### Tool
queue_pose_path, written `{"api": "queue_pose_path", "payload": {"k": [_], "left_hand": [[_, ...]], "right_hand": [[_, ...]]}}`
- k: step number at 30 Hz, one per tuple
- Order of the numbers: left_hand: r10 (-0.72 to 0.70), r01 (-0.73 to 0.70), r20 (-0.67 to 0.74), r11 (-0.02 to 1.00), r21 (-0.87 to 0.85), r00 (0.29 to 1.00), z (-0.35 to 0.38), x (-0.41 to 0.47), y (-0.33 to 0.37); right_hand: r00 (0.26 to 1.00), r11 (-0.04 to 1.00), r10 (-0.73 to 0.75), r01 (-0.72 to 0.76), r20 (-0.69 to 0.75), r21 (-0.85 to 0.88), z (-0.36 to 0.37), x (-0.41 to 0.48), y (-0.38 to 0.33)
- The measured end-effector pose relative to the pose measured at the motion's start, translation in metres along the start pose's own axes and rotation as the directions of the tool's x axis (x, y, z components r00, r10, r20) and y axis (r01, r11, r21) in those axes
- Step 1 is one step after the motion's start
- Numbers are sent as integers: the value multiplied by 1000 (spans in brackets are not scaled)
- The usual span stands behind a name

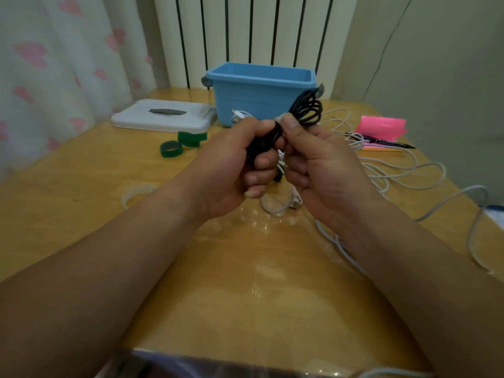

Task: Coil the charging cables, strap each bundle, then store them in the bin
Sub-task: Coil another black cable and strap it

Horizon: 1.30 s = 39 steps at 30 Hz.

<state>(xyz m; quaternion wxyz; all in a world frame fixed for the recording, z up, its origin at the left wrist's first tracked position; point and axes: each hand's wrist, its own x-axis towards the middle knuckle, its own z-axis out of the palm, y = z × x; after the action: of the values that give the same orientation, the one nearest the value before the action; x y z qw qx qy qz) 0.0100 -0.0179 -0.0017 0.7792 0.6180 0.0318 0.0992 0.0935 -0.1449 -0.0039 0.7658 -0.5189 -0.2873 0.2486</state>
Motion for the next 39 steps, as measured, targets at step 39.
{"api": "queue_pose_path", "payload": {"k": [39], "left_hand": [[335, -167, -136, 733, 660, 932, 3, 1, -9]], "right_hand": [[993, 992, -65, 54, -98, -113, -3, 1, 5]]}}
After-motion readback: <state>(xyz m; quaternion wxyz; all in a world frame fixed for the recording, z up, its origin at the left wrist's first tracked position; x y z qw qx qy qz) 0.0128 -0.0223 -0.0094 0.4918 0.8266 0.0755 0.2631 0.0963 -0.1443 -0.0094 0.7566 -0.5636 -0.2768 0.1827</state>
